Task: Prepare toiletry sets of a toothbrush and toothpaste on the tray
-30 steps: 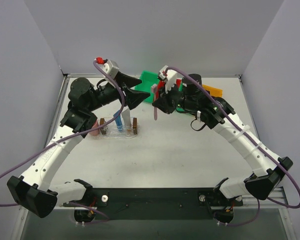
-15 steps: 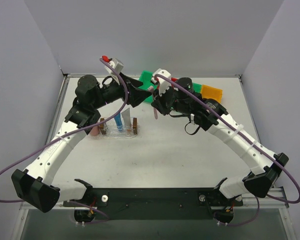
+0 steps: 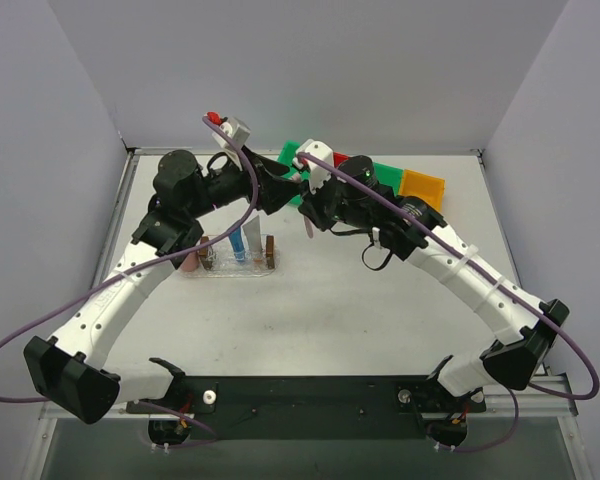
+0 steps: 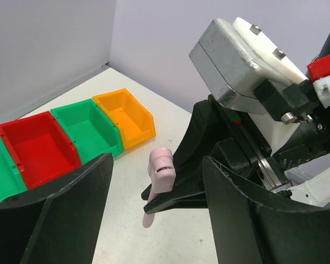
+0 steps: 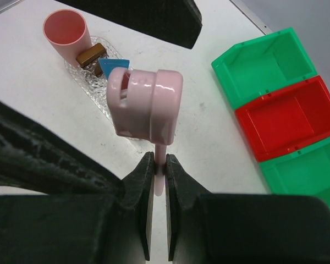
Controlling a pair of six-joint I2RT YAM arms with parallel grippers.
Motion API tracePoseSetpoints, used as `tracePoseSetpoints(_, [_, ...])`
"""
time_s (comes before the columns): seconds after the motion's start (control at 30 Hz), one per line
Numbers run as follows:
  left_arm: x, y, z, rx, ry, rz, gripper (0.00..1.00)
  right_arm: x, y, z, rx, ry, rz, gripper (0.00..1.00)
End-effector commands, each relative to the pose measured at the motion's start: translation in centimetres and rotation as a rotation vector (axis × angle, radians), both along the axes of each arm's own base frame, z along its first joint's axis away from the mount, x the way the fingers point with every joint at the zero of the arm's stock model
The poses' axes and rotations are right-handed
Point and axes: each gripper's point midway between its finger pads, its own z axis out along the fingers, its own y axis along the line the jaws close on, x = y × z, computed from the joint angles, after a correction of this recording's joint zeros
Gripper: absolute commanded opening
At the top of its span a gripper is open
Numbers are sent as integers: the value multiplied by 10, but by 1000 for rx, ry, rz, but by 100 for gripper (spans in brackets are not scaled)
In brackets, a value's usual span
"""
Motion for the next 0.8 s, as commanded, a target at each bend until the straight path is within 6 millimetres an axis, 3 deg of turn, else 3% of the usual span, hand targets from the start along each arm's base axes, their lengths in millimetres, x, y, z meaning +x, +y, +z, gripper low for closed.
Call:
tracePoseSetpoints(0.0, [0,-4,6,-21,-27,-6,76,2,4,20,19,-49,-3,0])
tracePoseSetpoints(0.47, [3,-12,-15,8,-6,-18,67,2,7,25,24,-49,-1,0])
tracePoseSetpoints(0.63, [2,-14,-14,0,-7,-33,52,1,8,24,21,-45,3,0])
tracePoseSetpoints(0.77, [0,-14,-13,-6,-5,-43,47,2,10,24,22,-44,5,0])
